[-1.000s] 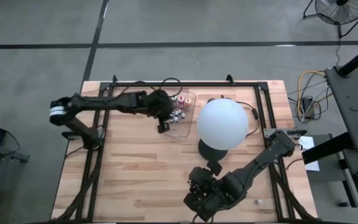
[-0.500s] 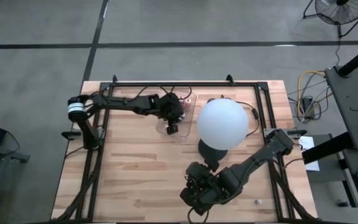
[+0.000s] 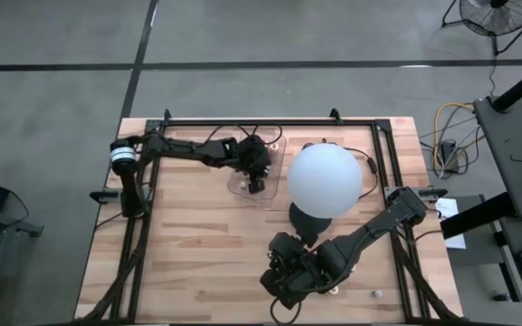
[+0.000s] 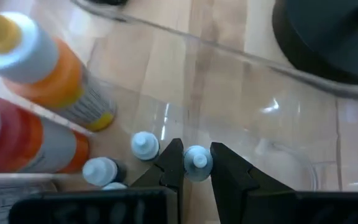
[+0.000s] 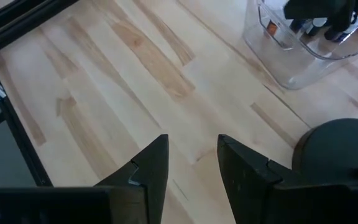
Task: Pick & Place food coloring
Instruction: Put the small black food coloring bottle into the transparent bin
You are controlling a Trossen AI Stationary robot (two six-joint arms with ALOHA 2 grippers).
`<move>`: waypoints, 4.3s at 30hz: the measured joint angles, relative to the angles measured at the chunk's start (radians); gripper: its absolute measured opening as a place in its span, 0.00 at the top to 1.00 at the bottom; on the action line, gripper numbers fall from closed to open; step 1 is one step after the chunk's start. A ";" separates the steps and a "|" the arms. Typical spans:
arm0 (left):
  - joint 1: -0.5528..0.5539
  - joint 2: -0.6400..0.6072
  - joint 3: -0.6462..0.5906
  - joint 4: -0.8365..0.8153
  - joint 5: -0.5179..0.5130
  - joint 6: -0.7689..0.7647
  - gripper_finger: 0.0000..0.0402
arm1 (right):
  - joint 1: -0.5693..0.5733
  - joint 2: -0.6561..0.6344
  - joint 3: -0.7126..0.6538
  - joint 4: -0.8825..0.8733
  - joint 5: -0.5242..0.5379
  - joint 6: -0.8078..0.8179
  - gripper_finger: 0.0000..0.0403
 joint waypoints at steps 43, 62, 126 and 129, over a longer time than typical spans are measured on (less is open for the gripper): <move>0.025 0.040 -0.015 -0.017 -0.079 -0.096 0.76 | -0.022 0.000 -0.002 -0.005 -0.001 -0.076 0.69; 0.018 -0.206 -0.011 -0.134 0.000 -0.113 0.58 | -0.025 -0.001 -0.002 -0.014 0.000 -0.091 0.69; -0.680 -0.653 -0.015 -0.264 -0.323 -0.918 0.58 | 0.620 -0.435 -0.719 -0.078 -0.489 0.210 0.56; -0.683 -0.637 -0.015 -0.264 -0.323 -0.926 0.58 | 0.618 -0.482 -0.811 -0.003 -0.549 0.104 0.55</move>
